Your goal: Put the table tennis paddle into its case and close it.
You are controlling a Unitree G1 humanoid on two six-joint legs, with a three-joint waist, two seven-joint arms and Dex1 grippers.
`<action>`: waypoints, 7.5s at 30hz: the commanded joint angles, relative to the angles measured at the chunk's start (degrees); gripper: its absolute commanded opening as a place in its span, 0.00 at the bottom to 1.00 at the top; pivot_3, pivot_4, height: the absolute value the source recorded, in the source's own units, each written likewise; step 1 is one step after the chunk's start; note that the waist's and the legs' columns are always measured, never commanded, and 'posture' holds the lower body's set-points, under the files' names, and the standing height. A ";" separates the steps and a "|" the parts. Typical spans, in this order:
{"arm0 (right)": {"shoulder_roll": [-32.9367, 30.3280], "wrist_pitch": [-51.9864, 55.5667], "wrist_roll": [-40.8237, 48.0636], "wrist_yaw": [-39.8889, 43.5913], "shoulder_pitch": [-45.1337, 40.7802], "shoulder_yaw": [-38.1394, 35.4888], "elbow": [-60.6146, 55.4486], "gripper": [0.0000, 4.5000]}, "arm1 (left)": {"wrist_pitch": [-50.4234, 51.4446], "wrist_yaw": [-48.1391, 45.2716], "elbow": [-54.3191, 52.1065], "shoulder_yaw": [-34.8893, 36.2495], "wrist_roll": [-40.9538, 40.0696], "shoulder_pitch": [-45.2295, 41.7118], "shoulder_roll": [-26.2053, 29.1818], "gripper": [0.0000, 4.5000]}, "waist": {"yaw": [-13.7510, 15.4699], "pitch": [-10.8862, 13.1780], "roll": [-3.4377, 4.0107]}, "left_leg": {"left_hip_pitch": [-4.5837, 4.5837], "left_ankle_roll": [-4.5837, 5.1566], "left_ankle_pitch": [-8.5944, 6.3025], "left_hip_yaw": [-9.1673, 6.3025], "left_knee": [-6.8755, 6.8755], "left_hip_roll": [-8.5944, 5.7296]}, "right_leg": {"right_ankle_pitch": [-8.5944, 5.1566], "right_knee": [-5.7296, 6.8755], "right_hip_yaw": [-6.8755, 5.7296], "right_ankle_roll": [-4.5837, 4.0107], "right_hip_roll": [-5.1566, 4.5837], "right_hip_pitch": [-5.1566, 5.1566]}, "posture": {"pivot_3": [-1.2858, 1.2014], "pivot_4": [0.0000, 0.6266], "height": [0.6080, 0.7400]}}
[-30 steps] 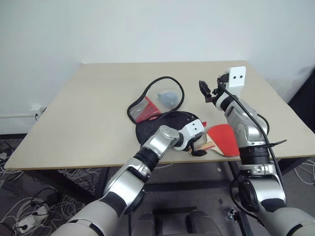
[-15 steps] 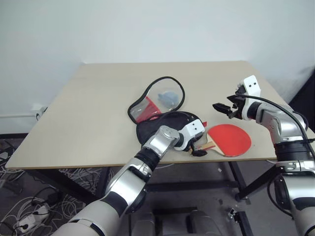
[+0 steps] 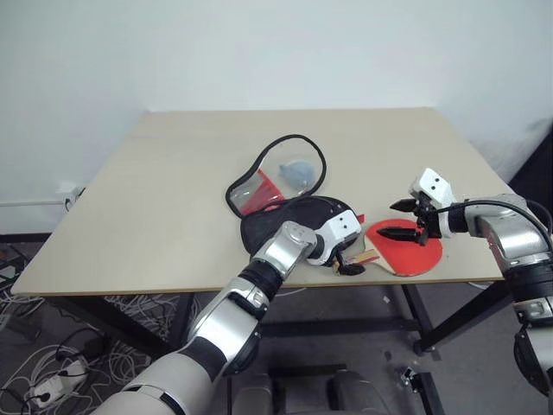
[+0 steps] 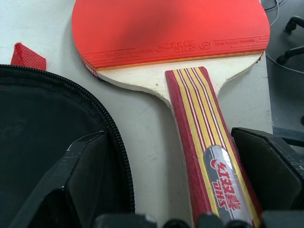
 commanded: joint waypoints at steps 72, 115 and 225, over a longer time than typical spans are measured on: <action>3.54 -6.97 -2.26 -7.06 -4.53 -3.21 2.46 0.94 | 12.17 -7.54 -12.62 -1.67 -0.22 1.76 1.52 0.72 | 0.18 0.00 0.00 | -0.02 0.02 -0.03 0.02 -0.04 0.00 | -0.01 0.00 0.03 0.06 0.00 -0.02 | 0.52 0.00 1.00; 5.24 -6.95 -1.69 -10.51 -3.39 -4.28 1.24 0.94 | 5.84 -6.46 -7.18 4.32 -3.33 -1.88 2.42 0.72 | -0.08 0.00 0.00 | -0.10 0.18 0.07 0.06 -0.03 -0.07 | 0.33 -0.11 0.29 0.48 0.04 -0.14 | 0.52 0.00 1.00; 4.79 -12.23 -2.47 -20.36 -8.63 -11.56 10.13 0.94 | -4.20 -4.31 5.33 12.23 -3.23 -11.71 2.83 0.26 | -0.10 0.00 0.01 | -0.09 0.23 0.06 0.15 0.05 -0.14 | 0.34 -0.09 0.48 0.49 0.04 -0.14 | 0.52 0.00 1.00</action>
